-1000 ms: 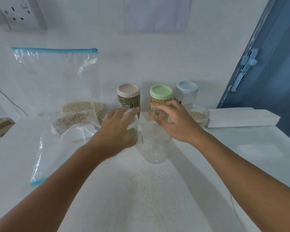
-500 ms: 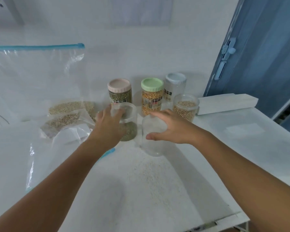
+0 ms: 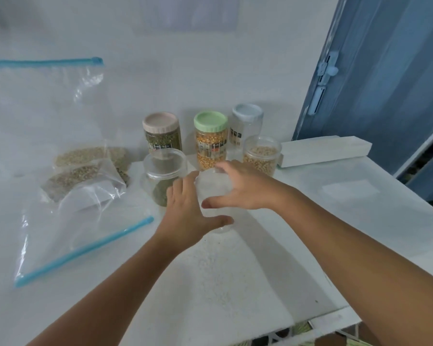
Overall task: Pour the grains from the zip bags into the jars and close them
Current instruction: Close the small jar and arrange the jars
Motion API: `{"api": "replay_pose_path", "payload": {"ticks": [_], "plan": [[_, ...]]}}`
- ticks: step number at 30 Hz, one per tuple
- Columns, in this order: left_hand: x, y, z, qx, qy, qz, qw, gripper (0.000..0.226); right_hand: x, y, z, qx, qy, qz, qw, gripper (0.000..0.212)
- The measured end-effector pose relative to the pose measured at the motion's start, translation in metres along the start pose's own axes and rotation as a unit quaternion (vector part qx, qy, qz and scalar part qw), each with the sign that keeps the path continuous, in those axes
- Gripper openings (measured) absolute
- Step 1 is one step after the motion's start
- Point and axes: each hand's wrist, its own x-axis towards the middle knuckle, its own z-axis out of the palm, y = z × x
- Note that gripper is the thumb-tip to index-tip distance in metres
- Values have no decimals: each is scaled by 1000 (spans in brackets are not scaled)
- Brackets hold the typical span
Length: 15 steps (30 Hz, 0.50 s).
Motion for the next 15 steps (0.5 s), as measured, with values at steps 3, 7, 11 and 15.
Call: {"api": "replay_pose_path", "payload": {"ticks": [3, 7, 11, 15], "plan": [[7, -2, 12, -103, -22, -50, 993, 124, -1, 4, -4, -9, -21, -21, 1000, 108], [10, -9, 21, -141, -13, -46, 989, 111, 0, 11, -9, -21, -38, -39, 998, 107], [10, -10, 22, -168, -10, -36, 985, 105, 4, 13, -15, -62, -43, -60, 995, 101], [15, -9, 21, -177, -43, -40, 982, 105, 5, 15, -26, -82, -91, -79, 989, 101]]}}
